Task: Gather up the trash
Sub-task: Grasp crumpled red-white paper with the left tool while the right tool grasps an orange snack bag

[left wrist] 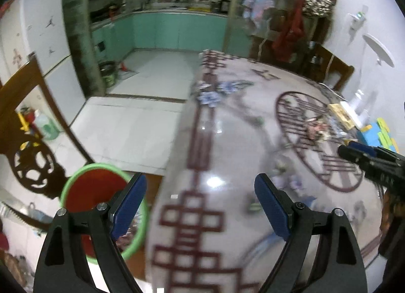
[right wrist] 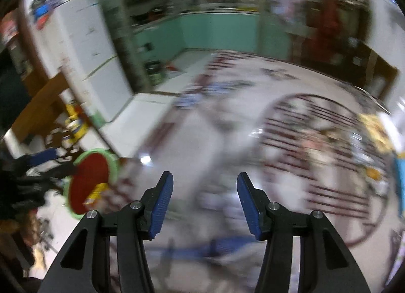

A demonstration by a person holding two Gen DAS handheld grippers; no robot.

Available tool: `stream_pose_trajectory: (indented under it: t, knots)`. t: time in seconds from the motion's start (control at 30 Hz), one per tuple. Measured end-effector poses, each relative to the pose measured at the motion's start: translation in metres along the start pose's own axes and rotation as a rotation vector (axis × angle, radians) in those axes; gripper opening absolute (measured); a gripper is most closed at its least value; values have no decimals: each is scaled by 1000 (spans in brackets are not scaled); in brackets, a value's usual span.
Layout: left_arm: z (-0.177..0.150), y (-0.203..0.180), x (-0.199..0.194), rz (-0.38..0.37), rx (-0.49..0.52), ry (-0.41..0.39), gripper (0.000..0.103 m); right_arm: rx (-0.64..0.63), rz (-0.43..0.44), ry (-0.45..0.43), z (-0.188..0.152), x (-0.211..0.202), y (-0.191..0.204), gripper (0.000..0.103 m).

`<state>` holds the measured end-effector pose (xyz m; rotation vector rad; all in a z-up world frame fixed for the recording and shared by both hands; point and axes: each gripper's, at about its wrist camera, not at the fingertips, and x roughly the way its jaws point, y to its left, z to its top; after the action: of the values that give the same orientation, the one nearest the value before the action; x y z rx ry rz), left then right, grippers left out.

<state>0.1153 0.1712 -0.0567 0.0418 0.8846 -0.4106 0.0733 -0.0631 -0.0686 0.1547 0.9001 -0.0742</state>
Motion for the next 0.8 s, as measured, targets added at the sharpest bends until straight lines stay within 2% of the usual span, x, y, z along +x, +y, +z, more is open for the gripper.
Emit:
stream_pose_trajectory:
  t: [0.13,0.23,0.3,0.4,0.53,0.63,0.77,0.8]
  knots:
    - [5,-46,1,-34,17,1,87,63,-136,-16,-1,-18,-111,51]
    - [9,-81,2,-55,27,-2,87,91,-218,-1,1,-20,-190,55]
    - [13,-105,3,-85,24,-3,88,126,-242,19,1,-15,-242,56]
    - [21,-144,10,-121,32,-2,94,181,-222,76,2,2,-303,56]
    - [32,-193,22,-154,71,-6,96,157,-165,146,1,30,-335,56]
    - [37,-221,38,-172,89,4,97,118,-164,196,-2,55,-340,56]
    - [42,-252,64,-173,97,39,97,131,-153,249,-10,81,-353,56]
    - [43,-259,72,-171,99,49,97,132,-151,252,-11,84,-353,53]
